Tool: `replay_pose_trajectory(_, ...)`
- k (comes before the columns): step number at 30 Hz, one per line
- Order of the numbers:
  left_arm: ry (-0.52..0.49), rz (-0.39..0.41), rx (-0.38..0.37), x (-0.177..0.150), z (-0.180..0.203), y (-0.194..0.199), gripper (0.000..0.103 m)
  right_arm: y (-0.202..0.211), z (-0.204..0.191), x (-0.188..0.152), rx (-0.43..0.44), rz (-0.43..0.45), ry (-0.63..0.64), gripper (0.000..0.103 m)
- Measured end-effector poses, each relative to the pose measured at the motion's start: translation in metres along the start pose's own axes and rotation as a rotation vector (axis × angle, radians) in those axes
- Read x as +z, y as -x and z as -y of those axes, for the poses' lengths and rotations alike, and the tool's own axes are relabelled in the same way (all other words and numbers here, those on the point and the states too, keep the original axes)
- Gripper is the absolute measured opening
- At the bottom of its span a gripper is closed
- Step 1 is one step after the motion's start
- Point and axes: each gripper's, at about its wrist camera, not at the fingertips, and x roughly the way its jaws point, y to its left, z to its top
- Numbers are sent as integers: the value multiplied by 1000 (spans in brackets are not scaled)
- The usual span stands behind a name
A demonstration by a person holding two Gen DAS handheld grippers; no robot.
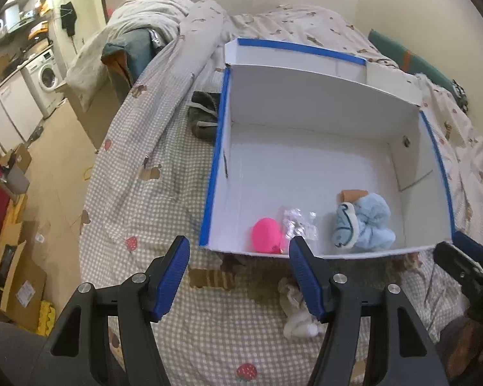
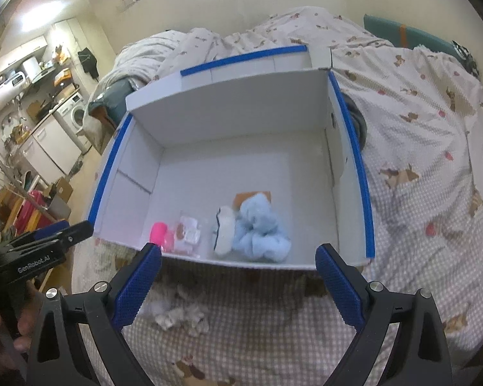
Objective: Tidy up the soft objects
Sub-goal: 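Withdraw both open grippers from the box toward the items on the bedspread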
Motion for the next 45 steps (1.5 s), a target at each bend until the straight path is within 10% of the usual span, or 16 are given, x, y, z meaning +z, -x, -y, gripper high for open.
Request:
replay_pose_trajectory(22, -67, -81, 12, -41, 0, -9, 62, -10, 15, -27, 13, -115, -61, 102)
replay_pose_trajectory(36, 80, -196, -43, -36, -24, -27, 62, -79, -37, -48, 101, -371, 56, 102)
replay_pose_trajectory(41, 93, -214, -49, -37, -25, -31, 62, -100, -42, -58, 138, -445, 39, 78)
replay_pose_trajectory(45, 126, -232, -54, -38, -31, -35, 62, -103, -45, -59, 178, -452, 42, 40)
